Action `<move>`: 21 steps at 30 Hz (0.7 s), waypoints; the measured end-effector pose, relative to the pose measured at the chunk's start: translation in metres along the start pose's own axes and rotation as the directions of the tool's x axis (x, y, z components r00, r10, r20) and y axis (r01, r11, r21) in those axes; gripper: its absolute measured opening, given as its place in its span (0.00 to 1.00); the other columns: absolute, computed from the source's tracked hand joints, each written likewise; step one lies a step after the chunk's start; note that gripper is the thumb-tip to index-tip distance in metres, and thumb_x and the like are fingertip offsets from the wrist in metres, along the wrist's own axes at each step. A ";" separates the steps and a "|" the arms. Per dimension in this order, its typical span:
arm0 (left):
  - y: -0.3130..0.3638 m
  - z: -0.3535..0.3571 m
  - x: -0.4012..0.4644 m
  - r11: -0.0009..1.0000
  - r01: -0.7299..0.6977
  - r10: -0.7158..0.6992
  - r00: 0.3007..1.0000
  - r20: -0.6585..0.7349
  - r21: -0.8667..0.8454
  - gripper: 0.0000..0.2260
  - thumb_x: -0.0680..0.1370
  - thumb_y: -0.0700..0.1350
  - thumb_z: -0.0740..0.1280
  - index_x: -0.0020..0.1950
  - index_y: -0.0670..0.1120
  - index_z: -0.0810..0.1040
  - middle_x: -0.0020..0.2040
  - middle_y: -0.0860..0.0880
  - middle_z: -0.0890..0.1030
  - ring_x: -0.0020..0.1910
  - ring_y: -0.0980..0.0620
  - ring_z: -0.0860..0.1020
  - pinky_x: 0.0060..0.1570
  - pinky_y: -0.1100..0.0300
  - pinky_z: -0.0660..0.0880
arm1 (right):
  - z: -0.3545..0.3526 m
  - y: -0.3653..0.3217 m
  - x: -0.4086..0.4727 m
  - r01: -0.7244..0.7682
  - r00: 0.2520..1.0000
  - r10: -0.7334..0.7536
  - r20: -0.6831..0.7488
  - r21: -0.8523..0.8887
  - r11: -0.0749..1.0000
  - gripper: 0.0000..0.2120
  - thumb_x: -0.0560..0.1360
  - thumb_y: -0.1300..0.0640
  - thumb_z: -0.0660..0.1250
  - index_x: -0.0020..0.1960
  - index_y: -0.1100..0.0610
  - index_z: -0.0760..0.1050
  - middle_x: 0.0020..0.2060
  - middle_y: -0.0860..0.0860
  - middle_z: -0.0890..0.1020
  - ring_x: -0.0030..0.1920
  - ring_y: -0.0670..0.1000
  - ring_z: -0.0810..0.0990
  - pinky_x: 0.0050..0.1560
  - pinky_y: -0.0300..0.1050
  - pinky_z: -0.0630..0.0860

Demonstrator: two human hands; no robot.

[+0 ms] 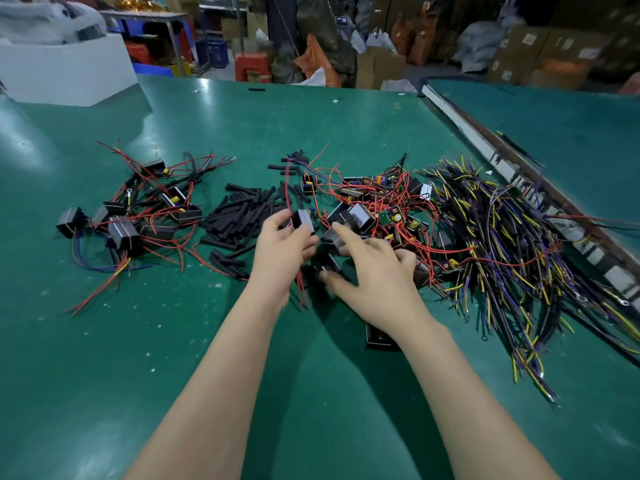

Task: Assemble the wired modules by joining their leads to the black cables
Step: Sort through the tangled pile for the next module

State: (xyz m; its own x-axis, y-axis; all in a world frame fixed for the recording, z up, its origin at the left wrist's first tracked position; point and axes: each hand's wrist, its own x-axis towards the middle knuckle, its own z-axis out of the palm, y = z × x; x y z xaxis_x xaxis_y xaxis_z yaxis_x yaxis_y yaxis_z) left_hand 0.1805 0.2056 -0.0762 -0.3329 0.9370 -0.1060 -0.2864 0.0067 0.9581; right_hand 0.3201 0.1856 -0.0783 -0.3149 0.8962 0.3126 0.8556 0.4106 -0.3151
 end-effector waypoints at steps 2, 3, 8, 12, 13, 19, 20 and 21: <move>-0.004 -0.004 0.002 0.968 -0.067 0.073 0.997 -0.013 0.243 0.21 0.77 0.33 0.64 0.69 0.44 0.70 0.60 0.44 0.76 0.44 0.57 0.80 0.48 0.63 0.79 | -0.007 0.005 -0.001 -0.038 0.997 0.041 -0.065 0.046 0.998 0.22 0.77 0.41 0.61 0.70 0.41 0.65 0.59 0.42 0.77 0.64 0.48 0.65 0.49 0.45 0.52; -0.003 -0.006 0.001 0.930 -0.103 0.120 0.992 -0.026 0.354 0.21 0.76 0.34 0.64 0.68 0.46 0.72 0.59 0.47 0.77 0.48 0.55 0.80 0.54 0.57 0.78 | -0.012 0.009 -0.002 -0.055 0.993 0.062 -0.099 0.069 0.996 0.18 0.77 0.43 0.62 0.67 0.42 0.70 0.58 0.42 0.77 0.63 0.49 0.65 0.50 0.44 0.52; -0.001 -0.009 -0.004 0.592 -0.329 0.377 0.920 0.109 0.736 0.19 0.75 0.33 0.60 0.63 0.47 0.78 0.63 0.46 0.75 0.59 0.50 0.74 0.63 0.55 0.70 | -0.032 0.031 -0.008 -0.081 0.970 0.152 -0.188 0.340 0.937 0.06 0.78 0.51 0.64 0.49 0.46 0.79 0.40 0.39 0.80 0.46 0.44 0.77 0.46 0.41 0.71; 0.011 0.002 -0.028 0.459 -0.694 0.513 0.717 0.472 0.555 0.06 0.74 0.44 0.68 0.47 0.44 0.82 0.46 0.51 0.79 0.48 0.52 0.77 0.53 0.57 0.72 | -0.029 0.035 -0.006 -0.120 0.947 0.219 -0.235 0.373 0.920 0.05 0.78 0.53 0.65 0.48 0.50 0.80 0.35 0.38 0.78 0.40 0.43 0.76 0.42 0.40 0.70; 0.014 0.006 -0.037 0.440 -0.741 0.449 0.671 0.590 0.507 0.09 0.73 0.50 0.67 0.40 0.45 0.81 0.39 0.53 0.78 0.41 0.54 0.76 0.46 0.58 0.72 | -0.028 0.035 -0.006 -0.130 0.946 0.226 -0.234 0.366 0.922 0.06 0.78 0.54 0.65 0.49 0.51 0.80 0.36 0.40 0.78 0.41 0.46 0.77 0.44 0.43 0.72; 0.006 0.015 -0.056 0.219 -0.782 -0.090 0.580 0.810 0.584 0.19 0.63 0.68 0.69 0.42 0.55 0.75 0.39 0.57 0.71 0.39 0.58 0.71 0.43 0.55 0.74 | -0.024 0.039 -0.006 -0.155 0.949 0.240 -0.206 0.355 0.922 0.07 0.79 0.53 0.64 0.50 0.52 0.80 0.38 0.44 0.80 0.47 0.53 0.78 0.51 0.50 0.75; 0.006 0.014 -0.055 0.224 -0.783 -0.118 0.569 0.814 0.580 0.18 0.64 0.65 0.72 0.46 0.56 0.76 0.40 0.57 0.71 0.40 0.58 0.71 0.44 0.55 0.74 | -0.024 0.040 -0.006 -0.155 0.947 0.243 -0.209 0.366 0.918 0.07 0.79 0.54 0.64 0.50 0.52 0.80 0.39 0.44 0.80 0.47 0.53 0.78 0.51 0.51 0.75; 0.006 0.013 -0.054 0.222 -0.784 -0.127 0.566 0.815 0.579 0.17 0.65 0.61 0.73 0.49 0.55 0.76 0.41 0.56 0.70 0.40 0.57 0.71 0.45 0.54 0.74 | -0.024 0.041 -0.006 -0.156 0.945 0.248 -0.211 0.376 0.913 0.07 0.79 0.54 0.64 0.50 0.52 0.80 0.39 0.44 0.80 0.47 0.53 0.78 0.52 0.51 0.75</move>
State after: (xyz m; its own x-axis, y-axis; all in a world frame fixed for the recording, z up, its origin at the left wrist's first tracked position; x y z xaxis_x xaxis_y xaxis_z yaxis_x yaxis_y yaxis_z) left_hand 0.2084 0.1598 -0.0612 0.5802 0.8137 0.0349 0.7178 -0.5310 0.4503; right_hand 0.3671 0.1926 -0.0712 0.0013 0.9136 0.4066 0.6760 0.2988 -0.6736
